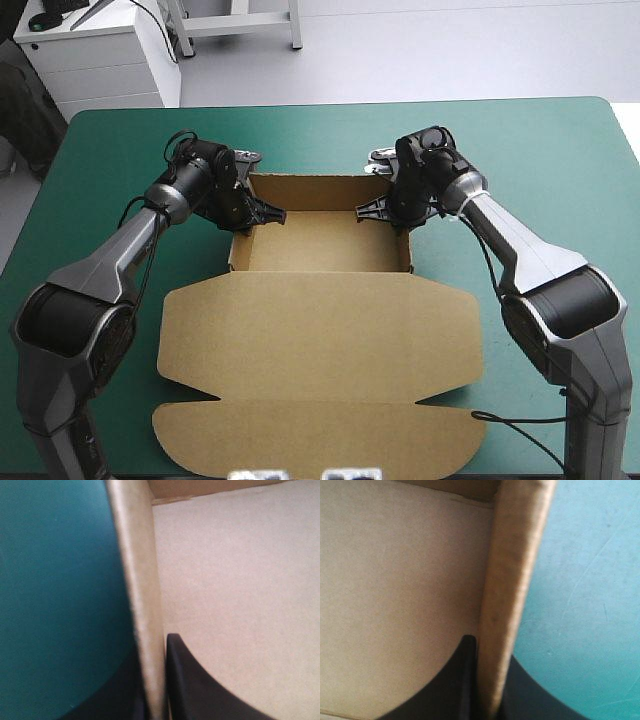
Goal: Fold the box
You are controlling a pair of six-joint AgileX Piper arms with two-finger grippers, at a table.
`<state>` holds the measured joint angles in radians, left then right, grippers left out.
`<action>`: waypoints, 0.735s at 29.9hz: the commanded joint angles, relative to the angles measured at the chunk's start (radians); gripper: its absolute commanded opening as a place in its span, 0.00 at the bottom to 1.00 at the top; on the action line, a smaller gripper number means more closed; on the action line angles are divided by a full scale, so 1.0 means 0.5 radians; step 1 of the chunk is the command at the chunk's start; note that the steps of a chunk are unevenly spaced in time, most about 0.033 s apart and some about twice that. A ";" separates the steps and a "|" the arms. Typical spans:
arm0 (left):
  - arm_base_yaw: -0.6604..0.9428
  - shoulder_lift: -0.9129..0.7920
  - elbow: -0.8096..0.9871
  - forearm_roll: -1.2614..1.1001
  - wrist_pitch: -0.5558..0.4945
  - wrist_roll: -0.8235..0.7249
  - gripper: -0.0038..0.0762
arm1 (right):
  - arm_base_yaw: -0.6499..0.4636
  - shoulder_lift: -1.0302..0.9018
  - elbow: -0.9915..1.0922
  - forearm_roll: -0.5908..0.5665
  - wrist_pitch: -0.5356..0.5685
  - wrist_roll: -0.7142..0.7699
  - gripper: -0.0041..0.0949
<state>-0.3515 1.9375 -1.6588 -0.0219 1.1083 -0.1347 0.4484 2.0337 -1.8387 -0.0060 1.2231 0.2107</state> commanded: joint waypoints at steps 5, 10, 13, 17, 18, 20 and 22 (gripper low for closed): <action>-0.033 -0.040 -0.062 -0.089 0.052 0.041 0.46 | 0.027 -0.057 -0.083 -0.034 0.050 -0.041 0.35; -0.033 -0.040 -0.141 -0.072 0.070 0.041 0.68 | 0.027 -0.057 -0.191 -0.114 0.050 0.056 0.52; -0.033 -0.040 -0.209 -0.051 0.092 0.041 0.69 | 0.027 -0.057 -0.277 -0.133 0.050 0.056 0.55; -0.033 -0.040 -0.305 0.059 0.171 0.041 0.69 | 0.027 -0.057 -0.367 -0.141 0.050 0.056 0.55; -0.033 -0.040 -0.333 0.093 0.202 0.041 0.69 | 0.027 -0.060 -0.382 -0.146 0.050 0.056 0.55; -0.033 -0.040 -0.396 0.166 0.275 0.041 0.69 | 0.027 -0.072 -0.394 -0.185 0.050 0.056 0.55; -0.033 -0.040 -0.464 0.214 0.339 0.041 0.69 | 0.027 -0.093 -0.407 -0.224 0.050 0.056 0.55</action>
<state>-0.3636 1.9695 -1.8191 0.0488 1.2240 -0.1089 0.4612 2.0686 -2.0025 -0.0772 1.2388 0.2412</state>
